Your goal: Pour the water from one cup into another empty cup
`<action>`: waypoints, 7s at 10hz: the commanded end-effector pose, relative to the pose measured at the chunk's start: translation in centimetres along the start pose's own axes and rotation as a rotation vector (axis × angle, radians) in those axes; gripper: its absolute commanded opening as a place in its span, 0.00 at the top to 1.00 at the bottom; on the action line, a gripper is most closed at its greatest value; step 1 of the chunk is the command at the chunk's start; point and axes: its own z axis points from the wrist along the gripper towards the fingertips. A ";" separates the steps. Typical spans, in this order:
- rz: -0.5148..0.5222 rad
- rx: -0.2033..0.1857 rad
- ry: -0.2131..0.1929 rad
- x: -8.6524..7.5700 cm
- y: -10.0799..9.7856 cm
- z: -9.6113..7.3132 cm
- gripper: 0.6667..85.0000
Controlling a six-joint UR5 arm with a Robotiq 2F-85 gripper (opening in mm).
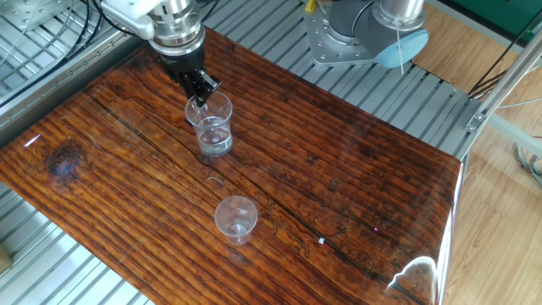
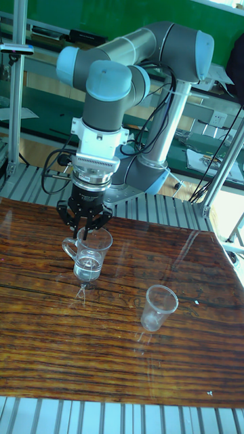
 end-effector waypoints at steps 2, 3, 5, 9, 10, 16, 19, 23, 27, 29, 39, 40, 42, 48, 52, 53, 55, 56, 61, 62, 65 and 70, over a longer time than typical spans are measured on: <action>0.000 -0.014 -0.012 -0.2 -0.1 0.3 0.69; 0.000 -0.014 -0.010 -0.1 -0.1 0.3 0.69; 0.001 -0.022 -0.015 -0.3 0.1 0.3 0.70; 0.001 -0.035 -0.021 -0.4 0.3 0.4 0.70; -0.001 -0.035 -0.023 -0.4 0.2 0.5 0.70; 0.007 -0.097 -0.022 -0.3 0.6 0.6 0.71; -0.002 -0.109 -0.016 -0.3 0.1 0.4 0.71; -0.001 -0.117 -0.026 -0.6 0.2 0.7 0.72; 0.003 -0.127 -0.029 -0.7 0.5 0.7 0.73; 0.008 -0.112 -0.025 -0.6 0.1 0.8 0.79; 0.024 -0.113 -0.044 -1.2 0.3 -0.6 0.99; 0.030 -0.114 -0.038 -1.2 0.8 -1.3 0.99; 0.043 -0.116 -0.020 -1.3 1.9 -2.9 0.99; 0.044 -0.021 -0.009 -2.9 4.6 -6.8 0.99; 0.044 0.004 -0.008 -4.3 6.0 -8.4 0.99; 0.034 0.032 -0.011 -4.8 5.5 -8.9 0.99; 0.021 0.044 -0.024 -6.4 5.3 -9.0 0.99; 0.009 0.068 -0.034 -7.1 4.8 -8.9 0.99; -0.024 0.093 -0.063 -10.3 4.1 -8.6 0.99; -0.028 0.103 -0.060 -10.6 3.6 -8.5 0.99; -0.029 0.111 -0.052 -10.5 3.2 -8.6 0.99; -0.081 0.144 -0.024 -9.7 1.6 -8.8 0.99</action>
